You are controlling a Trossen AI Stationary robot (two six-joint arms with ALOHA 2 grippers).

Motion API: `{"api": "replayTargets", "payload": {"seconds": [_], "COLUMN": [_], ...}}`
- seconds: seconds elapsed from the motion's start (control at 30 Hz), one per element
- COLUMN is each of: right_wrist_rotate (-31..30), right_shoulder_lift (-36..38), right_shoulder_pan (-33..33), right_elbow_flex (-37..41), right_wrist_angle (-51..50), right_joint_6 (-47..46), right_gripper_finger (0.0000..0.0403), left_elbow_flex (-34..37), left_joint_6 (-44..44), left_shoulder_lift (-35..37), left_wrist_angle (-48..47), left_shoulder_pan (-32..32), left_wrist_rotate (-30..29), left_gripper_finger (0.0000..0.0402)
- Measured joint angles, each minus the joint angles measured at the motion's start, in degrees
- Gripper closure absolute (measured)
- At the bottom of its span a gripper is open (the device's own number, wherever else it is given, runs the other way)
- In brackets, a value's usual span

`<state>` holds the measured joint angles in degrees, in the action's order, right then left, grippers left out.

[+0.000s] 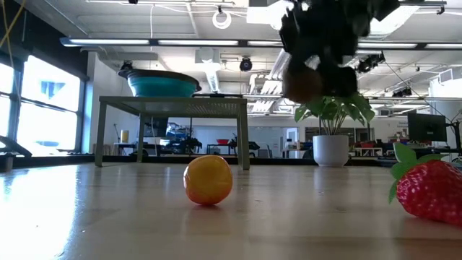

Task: Pick & Place Fruit
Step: Put the half kiwi into the strainer bowl on the shelf

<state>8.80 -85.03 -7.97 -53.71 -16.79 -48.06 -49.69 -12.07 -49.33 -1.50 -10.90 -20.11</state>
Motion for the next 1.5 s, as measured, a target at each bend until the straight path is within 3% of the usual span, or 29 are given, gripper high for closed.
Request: {"api": "replayTargets", "payload": {"seconds": [0.4, 0.7, 1.07, 1.27, 1.5], "right_wrist_rotate": [5.1, 6.0, -1.0, -8.4, -16.0], "right_shoulder_lift": [7.1, 7.2, 7.1, 7.1, 6.8], "right_shoulder_pan": [7.2, 10.3, 10.2, 9.0, 6.9], "right_elbow_flex": [0.0, 0.0, 0.0, -2.3, -7.8], "right_wrist_angle": [24.8, 41.8, 47.3, 47.2, 44.7], "right_joint_6": [4.7, 6.3, 19.1, 32.1, 43.8], "right_gripper_finger": [0.0170, 0.0170, 0.0169, 0.0169, 0.0169], "left_elbow_flex": [0.0, 0.0, 0.1, 0.0, 0.0], "left_joint_6": [-0.2, -1.0, -10.0, -18.3, -18.4], "left_shoulder_lift": [-0.1, -0.1, -3.1, -4.1, -3.6], "left_wrist_angle": [1.4, 3.1, 10.8, 14.3, 15.1], "left_shoulder_pan": [0.0, 0.0, 0.1, 0.0, 0.0], "left_wrist_rotate": [-0.4, -0.6, -2.6, -3.3, -8.5], "left_gripper_finger": [0.0286, 0.0277, 0.0170, 0.0160, 0.0160]}}
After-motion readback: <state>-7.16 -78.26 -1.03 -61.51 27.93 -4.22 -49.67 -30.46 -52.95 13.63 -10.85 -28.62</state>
